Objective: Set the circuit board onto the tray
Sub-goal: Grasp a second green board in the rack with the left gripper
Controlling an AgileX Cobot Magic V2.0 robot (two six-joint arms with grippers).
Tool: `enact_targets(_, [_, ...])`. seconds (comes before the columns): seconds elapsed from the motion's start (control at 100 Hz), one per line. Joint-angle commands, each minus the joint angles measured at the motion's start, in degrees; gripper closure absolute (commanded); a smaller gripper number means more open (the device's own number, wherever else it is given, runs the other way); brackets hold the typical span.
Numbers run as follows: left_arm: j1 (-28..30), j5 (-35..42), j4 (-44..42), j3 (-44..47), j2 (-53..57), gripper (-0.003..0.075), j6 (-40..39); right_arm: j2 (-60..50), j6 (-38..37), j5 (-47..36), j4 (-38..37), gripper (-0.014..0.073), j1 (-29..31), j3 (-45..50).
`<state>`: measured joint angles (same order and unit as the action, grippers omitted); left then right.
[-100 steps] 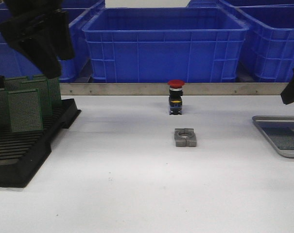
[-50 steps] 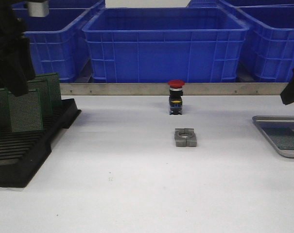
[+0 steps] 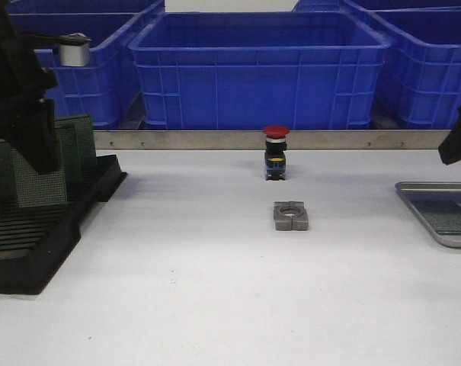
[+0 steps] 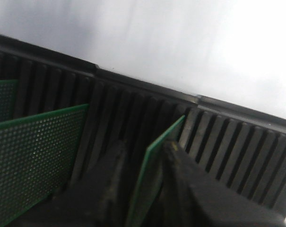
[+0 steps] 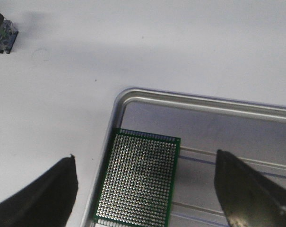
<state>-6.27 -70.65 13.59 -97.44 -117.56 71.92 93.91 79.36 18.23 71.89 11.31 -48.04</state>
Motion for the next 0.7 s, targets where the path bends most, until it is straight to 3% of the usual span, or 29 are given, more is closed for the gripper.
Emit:
enact_targets(0.0, [-0.08, -2.63, 1.78, -1.69, 3.26, 0.0738, -0.70, -2.60, 0.59, 1.14, 0.58, -0.0015, 0.35, -1.59])
enact_targets(0.38, [-1.72, -2.63, 2.31, -1.69, 9.48, 0.0740, -0.70, -5.06, 1.68, 7.84, 0.58, -0.0015, 0.16, -1.59])
enact_targets(0.52, [-3.73, -2.63, 6.29, -1.69, 11.92, 0.0740, -0.49, -8.13, 7.62, 12.96, 0.58, -0.0015, -0.55, -1.59])
enact_targets(0.69, [-7.00, -2.63, 18.31, -1.69, 12.49, 0.0740, 2.68, -11.38, 20.50, 20.08, 0.63, -0.0015, -5.03, -1.59])
